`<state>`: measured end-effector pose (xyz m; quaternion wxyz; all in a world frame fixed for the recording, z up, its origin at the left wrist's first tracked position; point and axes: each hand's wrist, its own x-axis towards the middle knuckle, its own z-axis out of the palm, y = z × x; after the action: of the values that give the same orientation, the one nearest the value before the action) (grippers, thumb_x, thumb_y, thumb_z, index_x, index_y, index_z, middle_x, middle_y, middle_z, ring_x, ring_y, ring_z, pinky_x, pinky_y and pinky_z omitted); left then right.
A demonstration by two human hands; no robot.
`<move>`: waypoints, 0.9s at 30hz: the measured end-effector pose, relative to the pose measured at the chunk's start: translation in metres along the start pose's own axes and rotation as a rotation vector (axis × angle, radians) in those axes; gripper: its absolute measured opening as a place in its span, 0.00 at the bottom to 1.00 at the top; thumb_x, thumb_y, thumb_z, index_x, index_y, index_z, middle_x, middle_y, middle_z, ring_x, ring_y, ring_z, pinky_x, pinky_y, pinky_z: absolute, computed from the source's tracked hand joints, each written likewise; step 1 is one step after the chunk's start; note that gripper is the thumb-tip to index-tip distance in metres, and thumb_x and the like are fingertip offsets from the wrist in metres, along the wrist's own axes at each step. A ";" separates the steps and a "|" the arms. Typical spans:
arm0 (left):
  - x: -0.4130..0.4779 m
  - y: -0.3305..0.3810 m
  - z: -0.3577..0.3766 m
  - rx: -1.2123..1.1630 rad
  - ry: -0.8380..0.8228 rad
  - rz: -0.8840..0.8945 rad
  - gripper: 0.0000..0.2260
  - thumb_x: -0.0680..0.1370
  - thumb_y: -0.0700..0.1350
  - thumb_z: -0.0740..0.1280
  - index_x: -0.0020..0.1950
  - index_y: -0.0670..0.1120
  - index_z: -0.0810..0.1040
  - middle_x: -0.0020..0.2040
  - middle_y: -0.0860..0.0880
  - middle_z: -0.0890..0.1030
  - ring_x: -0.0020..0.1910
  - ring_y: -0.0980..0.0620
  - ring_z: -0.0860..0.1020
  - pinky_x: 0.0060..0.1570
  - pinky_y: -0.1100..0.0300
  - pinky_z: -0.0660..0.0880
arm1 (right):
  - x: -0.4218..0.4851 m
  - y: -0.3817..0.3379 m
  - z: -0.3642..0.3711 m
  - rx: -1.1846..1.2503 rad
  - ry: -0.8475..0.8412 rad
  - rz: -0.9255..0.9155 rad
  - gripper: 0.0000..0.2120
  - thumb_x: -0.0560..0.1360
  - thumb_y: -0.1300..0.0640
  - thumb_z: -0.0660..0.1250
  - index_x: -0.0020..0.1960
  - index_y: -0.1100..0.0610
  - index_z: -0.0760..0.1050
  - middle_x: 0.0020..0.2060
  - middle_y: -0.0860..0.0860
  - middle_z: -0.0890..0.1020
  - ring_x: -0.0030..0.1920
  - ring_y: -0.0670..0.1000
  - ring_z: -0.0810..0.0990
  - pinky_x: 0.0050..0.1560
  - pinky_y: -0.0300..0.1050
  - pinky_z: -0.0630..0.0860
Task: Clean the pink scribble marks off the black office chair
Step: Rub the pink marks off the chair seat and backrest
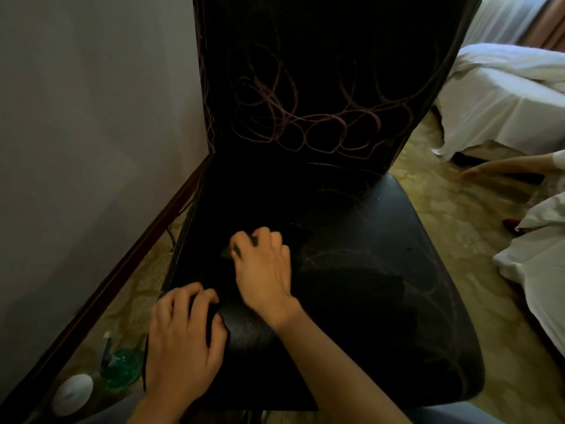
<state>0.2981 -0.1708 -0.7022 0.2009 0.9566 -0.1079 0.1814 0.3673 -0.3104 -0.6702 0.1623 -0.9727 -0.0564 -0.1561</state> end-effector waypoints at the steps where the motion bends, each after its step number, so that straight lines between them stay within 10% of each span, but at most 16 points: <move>1: 0.000 0.000 0.000 -0.011 0.002 -0.002 0.14 0.74 0.51 0.55 0.52 0.45 0.75 0.54 0.45 0.74 0.54 0.44 0.69 0.51 0.49 0.67 | -0.003 0.017 -0.006 -0.040 0.012 0.030 0.09 0.77 0.52 0.61 0.57 0.49 0.71 0.55 0.54 0.72 0.54 0.56 0.70 0.49 0.51 0.67; 9: 0.001 0.005 -0.004 -0.009 -0.013 -0.024 0.15 0.74 0.51 0.56 0.52 0.45 0.75 0.53 0.46 0.74 0.54 0.45 0.70 0.49 0.49 0.68 | -0.039 0.141 -0.066 -0.227 -0.001 0.475 0.11 0.80 0.52 0.57 0.61 0.52 0.71 0.59 0.59 0.69 0.56 0.61 0.66 0.55 0.52 0.66; 27: 0.060 0.004 0.002 -0.083 0.022 0.101 0.12 0.73 0.50 0.57 0.47 0.45 0.76 0.46 0.49 0.74 0.43 0.48 0.71 0.38 0.55 0.65 | 0.058 0.021 0.001 0.002 -0.006 -0.011 0.09 0.79 0.57 0.60 0.58 0.55 0.70 0.54 0.58 0.70 0.53 0.59 0.67 0.53 0.51 0.67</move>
<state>0.3526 -0.1832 -0.6789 0.2321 0.9387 -0.1612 0.1974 0.4257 -0.3266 -0.6583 0.1620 -0.9727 -0.0622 -0.1542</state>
